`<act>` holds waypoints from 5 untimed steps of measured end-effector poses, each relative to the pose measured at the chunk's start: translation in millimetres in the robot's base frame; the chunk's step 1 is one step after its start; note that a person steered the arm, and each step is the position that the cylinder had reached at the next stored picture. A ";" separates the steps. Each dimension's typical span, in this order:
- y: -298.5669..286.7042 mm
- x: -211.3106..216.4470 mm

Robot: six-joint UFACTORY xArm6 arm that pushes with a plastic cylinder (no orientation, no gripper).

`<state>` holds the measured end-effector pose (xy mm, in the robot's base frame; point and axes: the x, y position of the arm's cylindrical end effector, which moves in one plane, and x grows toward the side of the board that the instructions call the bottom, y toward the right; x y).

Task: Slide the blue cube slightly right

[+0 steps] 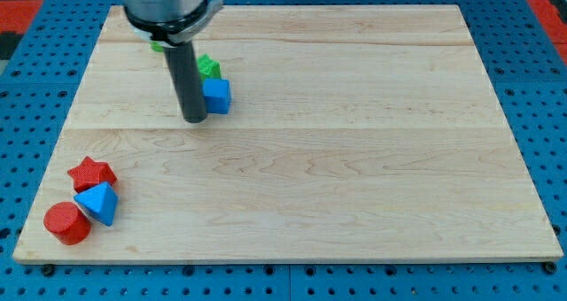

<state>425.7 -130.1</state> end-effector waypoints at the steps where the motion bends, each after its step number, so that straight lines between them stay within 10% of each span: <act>1: -25.9 -5.4; 5: -12.4 -18.4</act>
<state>407.3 -142.5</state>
